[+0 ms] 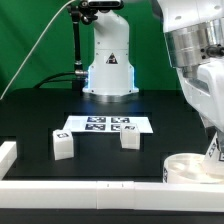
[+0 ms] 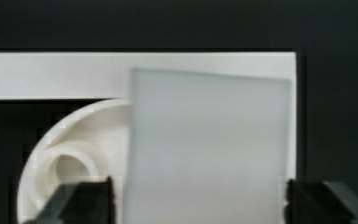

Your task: Assemble stool

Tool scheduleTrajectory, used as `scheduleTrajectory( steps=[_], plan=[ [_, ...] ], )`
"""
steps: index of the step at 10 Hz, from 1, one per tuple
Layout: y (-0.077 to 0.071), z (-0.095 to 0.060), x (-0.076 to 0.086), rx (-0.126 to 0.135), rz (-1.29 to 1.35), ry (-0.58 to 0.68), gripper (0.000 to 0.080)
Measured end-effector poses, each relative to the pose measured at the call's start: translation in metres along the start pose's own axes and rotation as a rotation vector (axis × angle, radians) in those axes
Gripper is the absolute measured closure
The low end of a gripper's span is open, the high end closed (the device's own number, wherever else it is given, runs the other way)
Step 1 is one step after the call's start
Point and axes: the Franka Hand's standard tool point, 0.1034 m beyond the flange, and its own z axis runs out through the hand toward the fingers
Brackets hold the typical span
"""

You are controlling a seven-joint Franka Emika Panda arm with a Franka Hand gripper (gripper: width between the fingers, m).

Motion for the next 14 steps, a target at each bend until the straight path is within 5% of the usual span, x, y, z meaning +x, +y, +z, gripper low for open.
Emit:
scheduleTrajectory(
  steps=[1, 3, 9, 12, 14],
  plan=[
    [-0.002, -0.006, -0.005, -0.026, -0.076, -0.013, 0.0229],
    [-0.004, -0.008, -0.006, -0.019, -0.13, -0.016, 0.0156],
    [-0.008, -0.012, -0.013, -0.033, -0.703, 0.006, 0.015],
    [-0.009, -0.009, -0.017, 0.003, -0.981, 0.013, 0.015],
    [-0.008, -0.008, -0.015, -0.003, -1.115, 0.014, 0.015]
  ],
)
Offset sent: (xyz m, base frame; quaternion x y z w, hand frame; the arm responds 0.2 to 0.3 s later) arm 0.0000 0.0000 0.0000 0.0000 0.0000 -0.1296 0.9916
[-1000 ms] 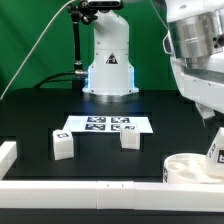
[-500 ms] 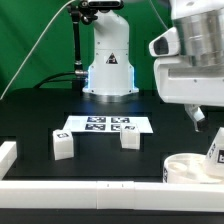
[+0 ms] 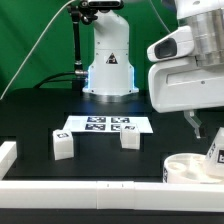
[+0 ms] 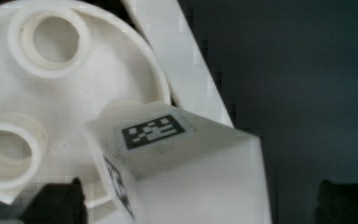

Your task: Assemble stool

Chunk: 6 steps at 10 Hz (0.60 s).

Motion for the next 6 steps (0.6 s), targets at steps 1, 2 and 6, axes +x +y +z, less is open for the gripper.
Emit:
scheduleTrajectory(
  steps=[1, 2, 6],
  plan=[
    [0.001, 0.0, 0.0, 0.0, -0.078, 0.0, 0.015],
    [0.001, 0.0, 0.0, -0.001, -0.136, 0.0, 0.015],
    [-0.01, 0.001, -0.003, -0.024, -0.555, 0.018, 0.015]
  ],
)
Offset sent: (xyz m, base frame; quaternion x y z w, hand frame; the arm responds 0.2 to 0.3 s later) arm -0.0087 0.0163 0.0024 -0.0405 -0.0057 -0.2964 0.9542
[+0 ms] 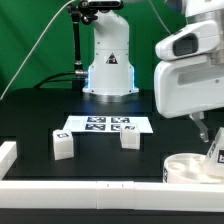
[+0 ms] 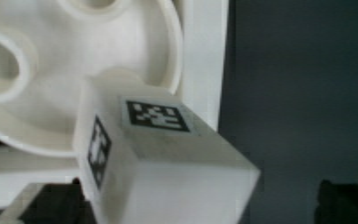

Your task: Assemble stool

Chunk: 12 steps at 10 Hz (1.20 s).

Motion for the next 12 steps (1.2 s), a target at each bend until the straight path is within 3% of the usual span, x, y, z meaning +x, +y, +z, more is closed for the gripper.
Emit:
scheduleTrajectory(
  steps=[5, 6, 7, 12],
  plan=[
    [0.006, 0.0, 0.0, -0.018, -0.335, -0.007, 0.015],
    [0.006, 0.001, -0.001, -0.027, -0.394, -0.011, 0.015],
    [0.004, 0.003, -0.002, -0.052, -0.555, -0.025, 0.015],
    [0.012, 0.004, -0.003, -0.106, -1.0, -0.078, 0.015]
  ],
)
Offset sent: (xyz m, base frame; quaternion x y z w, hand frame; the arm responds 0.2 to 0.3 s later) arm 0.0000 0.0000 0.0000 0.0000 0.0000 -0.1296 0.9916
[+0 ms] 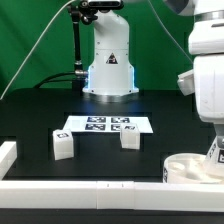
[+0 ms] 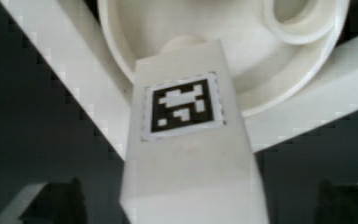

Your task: Assemble stool

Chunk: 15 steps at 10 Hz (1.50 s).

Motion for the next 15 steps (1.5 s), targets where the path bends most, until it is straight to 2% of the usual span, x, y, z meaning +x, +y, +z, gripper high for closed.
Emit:
scheduleTrajectory(
  steps=[3, 4, 5, 6, 10, 13, 15],
  plan=[
    [0.0023, 0.0019, -0.0051, -0.003, -0.113, -0.013, 0.0159],
    [0.0023, 0.0019, -0.0051, -0.003, -0.104, -0.013, 0.0326],
    [0.0024, 0.0021, -0.0054, -0.003, -0.104, -0.013, 0.0326],
    [0.0027, 0.002, -0.0054, -0.003, -0.104, -0.013, 0.0461],
    [0.0033, 0.0018, -0.0059, -0.004, -0.058, -0.013, 0.0461],
    [0.0064, 0.0017, -0.0103, 0.03, 0.356, 0.033, 0.0461],
    [0.008, 0.0018, -0.0092, 0.021, 0.514, 0.04, 0.0459]
  ],
)
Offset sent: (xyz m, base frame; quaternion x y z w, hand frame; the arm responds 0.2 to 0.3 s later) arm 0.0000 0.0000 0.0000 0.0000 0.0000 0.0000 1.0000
